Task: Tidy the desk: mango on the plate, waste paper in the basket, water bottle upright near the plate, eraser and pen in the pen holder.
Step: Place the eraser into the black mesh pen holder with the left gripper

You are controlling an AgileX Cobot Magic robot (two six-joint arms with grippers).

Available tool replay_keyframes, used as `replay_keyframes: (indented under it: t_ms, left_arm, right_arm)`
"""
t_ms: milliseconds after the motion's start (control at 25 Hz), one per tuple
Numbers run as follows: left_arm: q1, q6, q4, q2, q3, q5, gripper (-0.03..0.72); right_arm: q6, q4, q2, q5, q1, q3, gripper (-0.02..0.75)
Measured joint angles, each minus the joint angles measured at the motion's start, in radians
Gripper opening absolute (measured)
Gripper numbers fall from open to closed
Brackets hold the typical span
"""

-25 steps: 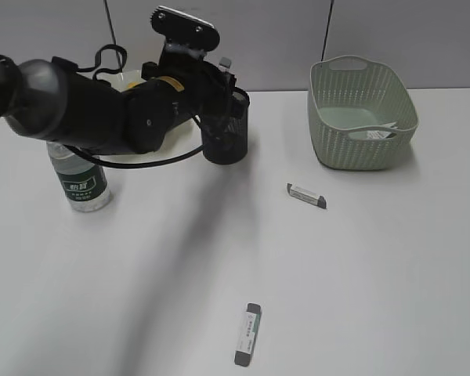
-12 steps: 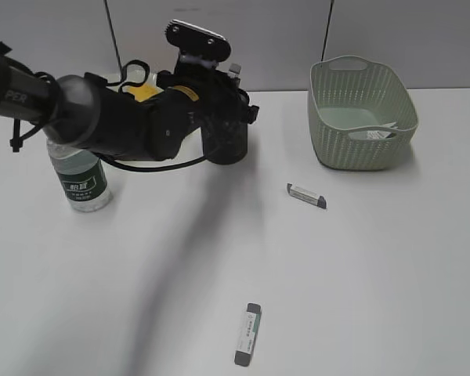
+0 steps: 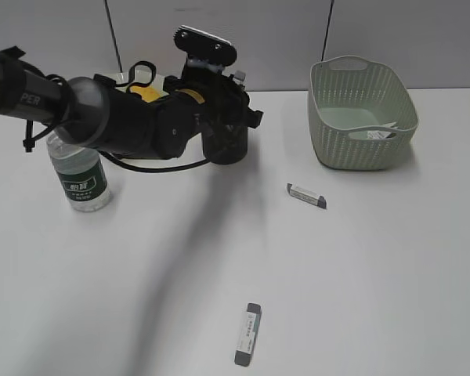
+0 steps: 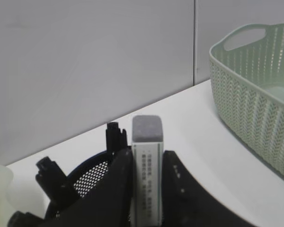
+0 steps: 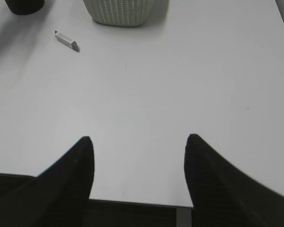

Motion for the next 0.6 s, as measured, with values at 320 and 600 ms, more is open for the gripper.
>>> replay_keyframes:
  t_ms: [320,600]
  left_arm:
    - [0.006,0.000,0.002,0.000,0.000,0.011,0.233]
    - [0.006,0.004,0.011,-0.044,0.000,0.028,0.516]
  right_arm:
    - [0.000,0.000,0.000,-0.001,0.000,0.000,0.478]
    - [0.001,0.000,0.000,-0.001,0.000,0.000,0.478]
